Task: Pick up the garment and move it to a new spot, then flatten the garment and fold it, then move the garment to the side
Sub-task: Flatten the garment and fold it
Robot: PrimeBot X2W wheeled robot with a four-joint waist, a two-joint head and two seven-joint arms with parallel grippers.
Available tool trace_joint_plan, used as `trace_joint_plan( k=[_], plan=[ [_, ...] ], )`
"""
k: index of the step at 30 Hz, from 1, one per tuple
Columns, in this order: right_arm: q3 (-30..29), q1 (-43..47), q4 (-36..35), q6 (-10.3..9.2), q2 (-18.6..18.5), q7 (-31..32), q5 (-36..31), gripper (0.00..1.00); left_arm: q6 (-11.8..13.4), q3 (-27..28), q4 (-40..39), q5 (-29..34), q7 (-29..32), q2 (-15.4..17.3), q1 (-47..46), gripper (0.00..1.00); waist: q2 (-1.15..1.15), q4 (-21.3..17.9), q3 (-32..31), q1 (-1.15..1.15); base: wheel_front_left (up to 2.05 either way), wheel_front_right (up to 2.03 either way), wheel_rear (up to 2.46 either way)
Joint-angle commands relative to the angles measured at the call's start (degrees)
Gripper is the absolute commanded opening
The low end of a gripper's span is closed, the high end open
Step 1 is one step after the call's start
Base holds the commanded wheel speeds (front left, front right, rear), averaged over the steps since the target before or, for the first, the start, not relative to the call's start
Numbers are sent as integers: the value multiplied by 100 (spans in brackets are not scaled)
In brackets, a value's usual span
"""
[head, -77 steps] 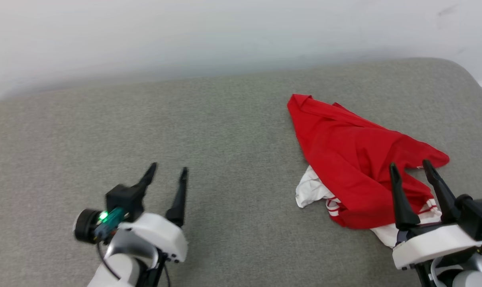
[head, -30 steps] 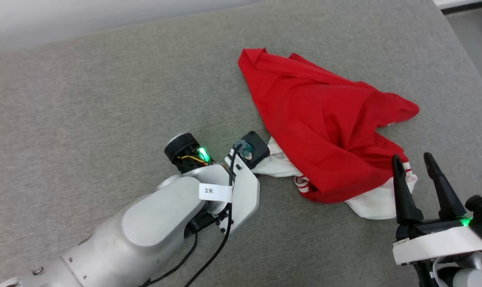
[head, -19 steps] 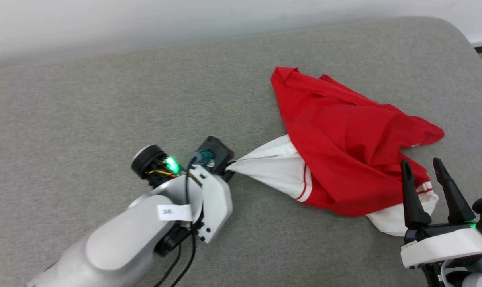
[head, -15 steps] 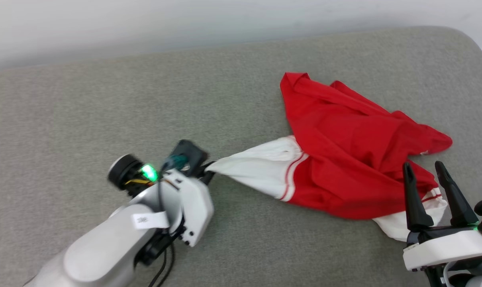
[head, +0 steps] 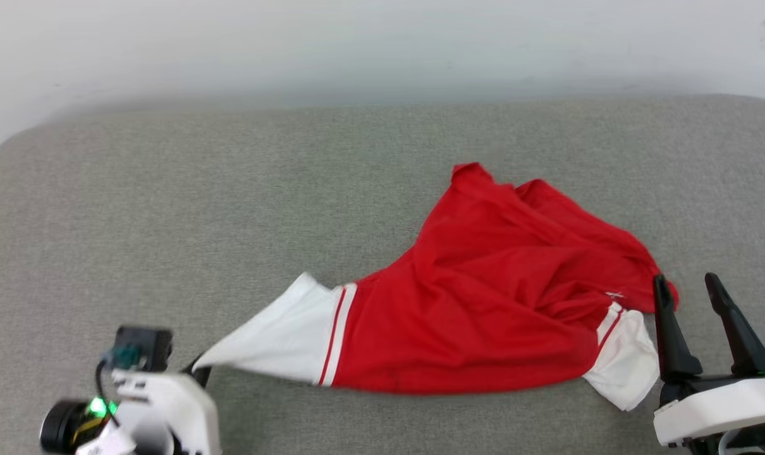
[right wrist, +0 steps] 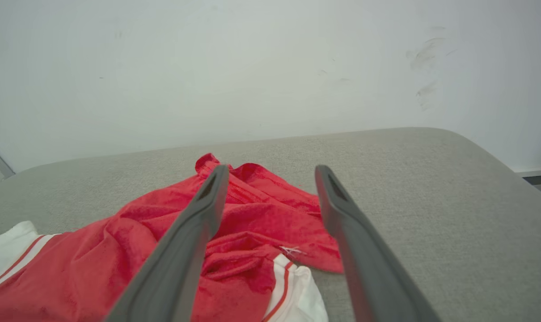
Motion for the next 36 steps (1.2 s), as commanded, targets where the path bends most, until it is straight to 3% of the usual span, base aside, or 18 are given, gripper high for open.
trace_joint_plan(
  k=[1, 5, 15, 16, 17, 29, 33, 36],
  plan=[
    [-20, 109, -49, -6, 9, 32, -16, 100, 104, 97, -18, -125, -98, 59, 267, 0, 0, 64, -54, 1, 0, 0, 0],
    [-31, 189, -89, -6, 9, 86, 5, 100, 188, 217, 57, -488, -333, -44, 857, 0, 0, 101, -115, 1, 0, 0, 0],
    [-102, 316, -101, -6, 9, 186, 0, 100, -299, 63, 852, -653, -945, -880, 1007, 0, 0, 61, -339, 1, 0, 0, 0],
    [-118, 328, -102, -6, 9, 199, -15, 100, -323, 61, 922, -620, -1024, -941, 966, 78, 0, 53, -392, 1, 0, 0, 0],
    [-130, 343, -102, -6, 9, 222, -16, 100, -332, 68, 979, -568, -1119, -964, 932, 100, 0, 44, -452, 1, 0, 0, 0],
    [-383, 604, -45, -6, 7, 639, 110, 100, 56, 500, 585, 157, -2207, -1192, 739, 100, 0, -11, -767, 1, 0, 0, 0],
    [-580, 617, 155, -5, 8, 1255, 153, 100, 197, 822, 177, 500, -2272, -1258, 837, 100, 0, -36, -783, 1, 0, 0, 0],
    [-652, 626, 338, -5, -197, 1922, 236, 100, 266, 1074, -159, 826, -2282, -1301, 922, 100, 0, 3, -754, 1, 0, 0, 0]
  ],
)
